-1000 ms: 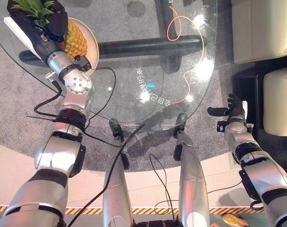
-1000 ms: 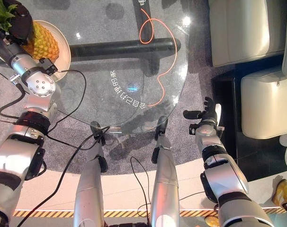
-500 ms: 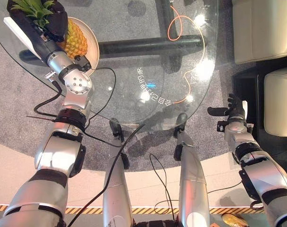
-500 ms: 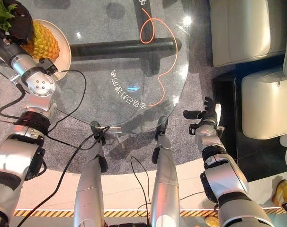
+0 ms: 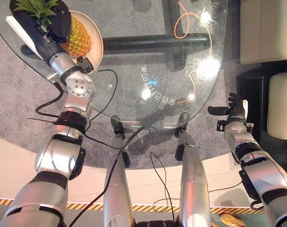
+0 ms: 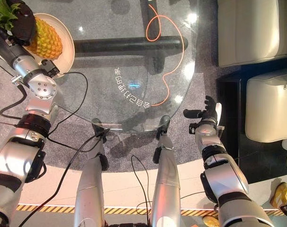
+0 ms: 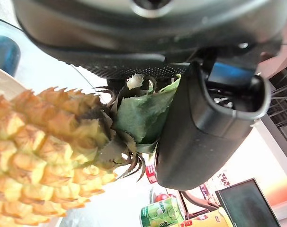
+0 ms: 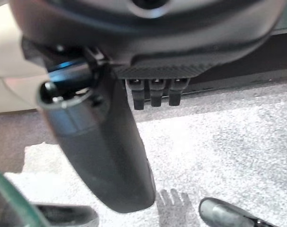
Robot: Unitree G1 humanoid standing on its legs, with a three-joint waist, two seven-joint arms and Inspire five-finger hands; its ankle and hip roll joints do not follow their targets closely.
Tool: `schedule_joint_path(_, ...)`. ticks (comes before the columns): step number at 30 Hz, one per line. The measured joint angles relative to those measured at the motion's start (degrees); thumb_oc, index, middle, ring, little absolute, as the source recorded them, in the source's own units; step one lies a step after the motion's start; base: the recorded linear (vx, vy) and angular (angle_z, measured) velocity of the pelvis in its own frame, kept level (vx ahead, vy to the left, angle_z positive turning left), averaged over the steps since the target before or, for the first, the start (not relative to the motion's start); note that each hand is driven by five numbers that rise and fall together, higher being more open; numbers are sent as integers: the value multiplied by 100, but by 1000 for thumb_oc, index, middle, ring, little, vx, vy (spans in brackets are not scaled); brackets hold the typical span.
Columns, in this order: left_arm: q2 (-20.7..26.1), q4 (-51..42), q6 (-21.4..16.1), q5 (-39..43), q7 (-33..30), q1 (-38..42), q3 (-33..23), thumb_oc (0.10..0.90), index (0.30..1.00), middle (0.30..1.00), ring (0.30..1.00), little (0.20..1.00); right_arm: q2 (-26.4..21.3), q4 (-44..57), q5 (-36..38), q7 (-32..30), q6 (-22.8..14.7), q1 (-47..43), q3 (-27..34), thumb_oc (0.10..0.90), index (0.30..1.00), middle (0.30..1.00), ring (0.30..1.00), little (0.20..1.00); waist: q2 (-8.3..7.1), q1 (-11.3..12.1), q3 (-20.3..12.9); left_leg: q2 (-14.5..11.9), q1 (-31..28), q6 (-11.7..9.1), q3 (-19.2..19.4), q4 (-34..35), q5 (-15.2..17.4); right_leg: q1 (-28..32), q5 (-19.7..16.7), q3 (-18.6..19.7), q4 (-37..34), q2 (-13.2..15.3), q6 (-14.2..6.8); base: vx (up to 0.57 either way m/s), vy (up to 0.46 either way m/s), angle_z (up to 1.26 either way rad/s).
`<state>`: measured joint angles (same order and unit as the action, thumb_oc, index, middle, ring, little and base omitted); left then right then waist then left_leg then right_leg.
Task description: Pick up the fruit to the plate
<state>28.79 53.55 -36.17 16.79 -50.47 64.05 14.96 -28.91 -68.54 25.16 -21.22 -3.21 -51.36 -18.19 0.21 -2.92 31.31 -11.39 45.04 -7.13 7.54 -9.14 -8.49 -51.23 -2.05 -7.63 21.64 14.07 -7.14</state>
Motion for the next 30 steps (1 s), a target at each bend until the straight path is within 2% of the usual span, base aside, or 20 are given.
schedule_joint_path(3,1,-47,-52,-10,0,-84,-6,429,582,582,582,529,0,-2,0,-9,0,0,1,800,900,900,900,900,0,0,0,1,0,0,-1,-4,0,0,0,1,3,1,0,0,0,0)
schedule_joint_path(4,1,-72,-80,-18,1,-123,-6,471,618,618,618,571,0,-6,0,-22,1,3,1,800,900,900,900,900,0,-2,0,0,0,0,-1,-4,0,0,0,0,4,0,0,0,0,0)
schedule_joint_path(5,1,-74,-92,-20,1,-137,-6,545,681,681,681,645,0,-7,0,-29,1,6,1,800,900,900,900,900,0,-4,0,0,1,-1,-1,-5,0,0,0,1,4,0,0,0,0,0)
schedule_joint_path(6,1,-74,-95,-20,1,-140,-6,569,702,702,702,669,0,-9,0,-35,1,9,2,800,900,900,900,900,0,-4,0,0,1,-1,-2,-6,-1,0,0,0,4,0,0,0,0,0)
schedule_joint_path(8,1,-97,-99,-21,2,-142,-7,800,900,900,900,900,0,-11,0,-37,1,9,2,800,900,900,900,900,0,2,0,0,1,-2,-3,-6,-1,0,0,0,4,0,0,0,0,0)
schedule_joint_path(22,1,-302,-182,-221,0,-227,-13,800,900,900,900,900,-1,-11,0,-39,0,14,10,800,900,900,900,900,0,112,0,1,7,-3,-10,-4,-2,0,0,-7,3,1,0,0,0,0)
schedule_joint_path(30,0,-535,-226,-332,-30,-557,-45,800,900,900,900,900,-1,-7,0,-53,0,14,14,800,900,900,900,900,0,117,0,1,10,-6,-16,-4,-4,1,0,-12,4,3,0,0,0,0)
